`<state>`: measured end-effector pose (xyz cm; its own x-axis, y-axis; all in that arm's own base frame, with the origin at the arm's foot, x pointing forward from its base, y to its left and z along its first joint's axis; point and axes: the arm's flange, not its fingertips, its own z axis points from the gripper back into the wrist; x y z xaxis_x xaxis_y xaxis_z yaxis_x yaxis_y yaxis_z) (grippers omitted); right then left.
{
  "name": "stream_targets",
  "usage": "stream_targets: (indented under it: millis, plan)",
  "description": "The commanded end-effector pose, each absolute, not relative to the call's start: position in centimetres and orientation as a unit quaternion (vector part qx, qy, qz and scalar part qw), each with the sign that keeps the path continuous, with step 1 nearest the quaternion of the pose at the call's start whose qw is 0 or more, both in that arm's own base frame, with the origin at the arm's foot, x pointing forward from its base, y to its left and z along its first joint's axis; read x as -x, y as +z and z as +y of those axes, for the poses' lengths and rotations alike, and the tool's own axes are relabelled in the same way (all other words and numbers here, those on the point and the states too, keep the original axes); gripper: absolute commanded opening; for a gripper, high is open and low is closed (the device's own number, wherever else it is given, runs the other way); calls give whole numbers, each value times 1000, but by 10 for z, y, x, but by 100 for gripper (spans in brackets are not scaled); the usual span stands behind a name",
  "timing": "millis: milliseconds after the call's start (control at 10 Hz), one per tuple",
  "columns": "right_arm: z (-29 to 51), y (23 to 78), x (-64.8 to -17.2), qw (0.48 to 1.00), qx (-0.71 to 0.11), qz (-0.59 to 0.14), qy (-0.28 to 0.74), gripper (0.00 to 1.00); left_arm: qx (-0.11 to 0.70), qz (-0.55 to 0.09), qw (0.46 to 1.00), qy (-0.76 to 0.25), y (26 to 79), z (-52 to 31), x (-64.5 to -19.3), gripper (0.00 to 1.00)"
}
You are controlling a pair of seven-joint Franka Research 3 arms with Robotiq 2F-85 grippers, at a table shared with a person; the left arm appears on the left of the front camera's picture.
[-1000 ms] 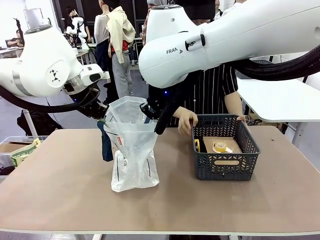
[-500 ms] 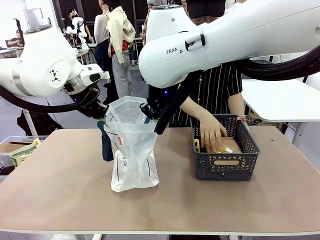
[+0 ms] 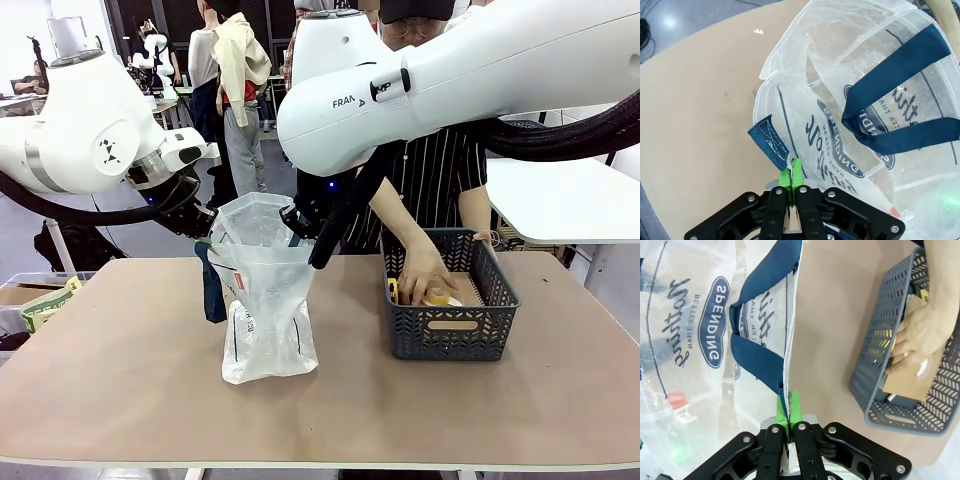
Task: Transfer purchased items from the store into the shopping bag.
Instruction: Move the Reusable shopping bag to the right side of the table.
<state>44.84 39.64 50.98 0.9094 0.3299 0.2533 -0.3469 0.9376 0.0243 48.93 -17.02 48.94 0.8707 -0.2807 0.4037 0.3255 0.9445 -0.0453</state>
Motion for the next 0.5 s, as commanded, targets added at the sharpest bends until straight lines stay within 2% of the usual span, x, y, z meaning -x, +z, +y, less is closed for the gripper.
stream_targets:
  millis: [0, 400]
  plan:
    - [395, 510, -447, 975, -35, -125, 179, 0, 56, -202, 965, -155, 490, -169, -489, 0]
    - [395, 510, -447, 975, -35, -125, 179, 0, 56, -202, 965, -155, 490, -169, -489, 0]
